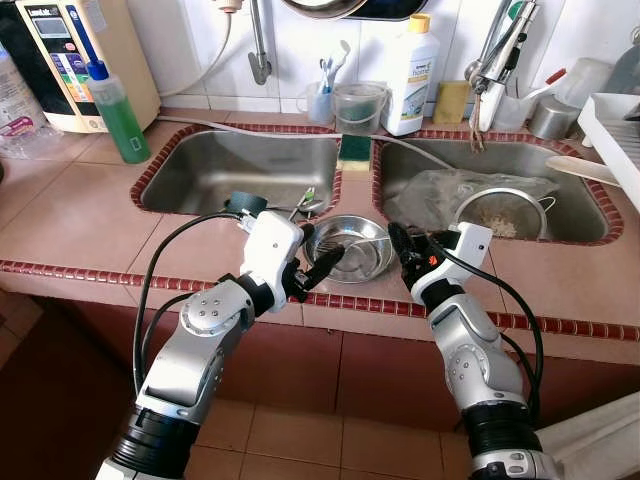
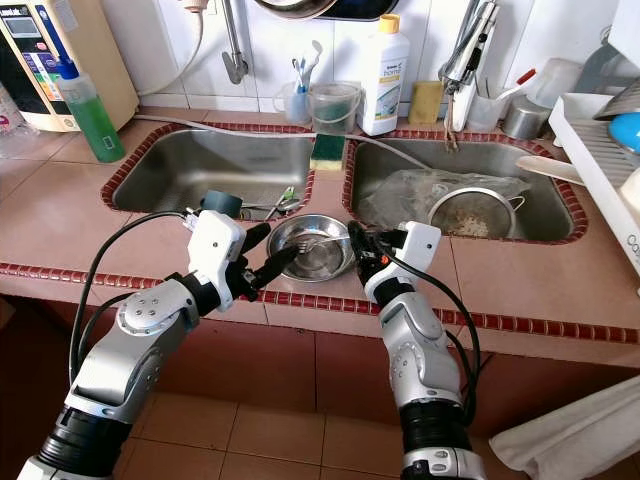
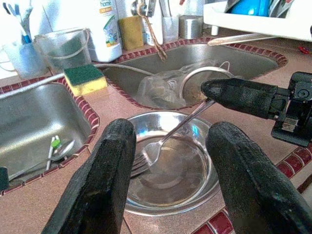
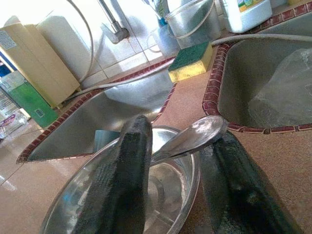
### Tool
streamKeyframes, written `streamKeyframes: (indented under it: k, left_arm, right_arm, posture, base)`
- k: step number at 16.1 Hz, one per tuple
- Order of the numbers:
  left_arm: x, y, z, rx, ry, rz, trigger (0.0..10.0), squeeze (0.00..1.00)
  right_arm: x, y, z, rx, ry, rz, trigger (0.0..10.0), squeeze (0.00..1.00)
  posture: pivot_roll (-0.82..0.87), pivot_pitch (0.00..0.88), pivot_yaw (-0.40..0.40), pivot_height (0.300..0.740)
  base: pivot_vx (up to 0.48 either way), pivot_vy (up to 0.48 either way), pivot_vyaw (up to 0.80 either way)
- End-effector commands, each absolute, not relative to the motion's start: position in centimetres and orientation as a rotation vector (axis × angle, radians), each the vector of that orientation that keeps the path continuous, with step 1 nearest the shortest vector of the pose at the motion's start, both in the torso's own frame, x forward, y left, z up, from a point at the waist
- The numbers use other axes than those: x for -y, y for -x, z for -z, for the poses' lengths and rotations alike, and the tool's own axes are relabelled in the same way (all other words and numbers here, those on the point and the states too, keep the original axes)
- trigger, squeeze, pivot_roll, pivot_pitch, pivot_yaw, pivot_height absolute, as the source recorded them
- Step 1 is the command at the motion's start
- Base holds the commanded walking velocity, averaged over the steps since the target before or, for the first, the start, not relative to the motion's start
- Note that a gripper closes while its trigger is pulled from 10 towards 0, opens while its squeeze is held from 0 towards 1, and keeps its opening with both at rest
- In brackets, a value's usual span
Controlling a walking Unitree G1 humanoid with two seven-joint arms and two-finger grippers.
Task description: Kitchen organization
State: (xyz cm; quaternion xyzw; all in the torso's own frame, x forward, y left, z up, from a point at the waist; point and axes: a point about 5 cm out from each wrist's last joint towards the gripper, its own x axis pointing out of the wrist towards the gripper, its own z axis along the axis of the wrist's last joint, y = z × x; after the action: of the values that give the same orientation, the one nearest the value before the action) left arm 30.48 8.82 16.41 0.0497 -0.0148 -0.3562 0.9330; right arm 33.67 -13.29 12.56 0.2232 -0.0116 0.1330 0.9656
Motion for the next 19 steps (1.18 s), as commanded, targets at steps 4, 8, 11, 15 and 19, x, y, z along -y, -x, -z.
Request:
streamKeyframes:
  k: [4, 8, 11, 15, 19]
  left_arm:
    - [-9.0, -30.3, -16.7, 0.036, -0.110, 0.724, 10.0, 0.00]
    - [-9.0, -30.4, -16.7, 0.034, -0.111, 0.723, 10.0, 0.00]
    - [-9.0, -30.4, -16.7, 0.034, -0.114, 0.723, 10.0, 0.00]
    - [-9.1, -30.4, -16.7, 0.034, -0.117, 0.720, 10.0, 0.00]
    - [-9.2, -30.5, -16.8, 0.039, -0.120, 0.719, 10.0, 0.00]
  right_arm:
    - [13.1, -33.8, -12.7, 0.032, -0.444, -0.270, 0.0, 0.00]
    - [13.1, -33.8, -13.0, 0.047, -0.458, -0.273, 0.0, 0.00]
    - [13.1, -33.9, -13.2, 0.063, -0.478, -0.268, 0.0, 0.00]
    - [13.0, -33.9, -13.5, 0.085, -0.505, -0.278, 0.0, 0.00]
    - [12.8, -33.9, -15.3, 0.145, -0.578, -0.317, 0.0, 0.00]
  posture:
    - [-0.16, 0.047, 0.047, 0.736]
    - [-0.16, 0.048, 0.049, 0.736]
    - [-0.16, 0.046, 0.050, 0.736]
    - [-0.16, 0.041, 0.048, 0.736]
    - [-0.16, 0.034, 0.048, 0.736]
  base:
    - [0.000, 0.000, 0.00]
    - [0.000, 0.000, 0.00]
    - [0.000, 0.000, 0.00]
    - [0.000, 0.000, 0.00]
    - [0.000, 0.000, 0.00]
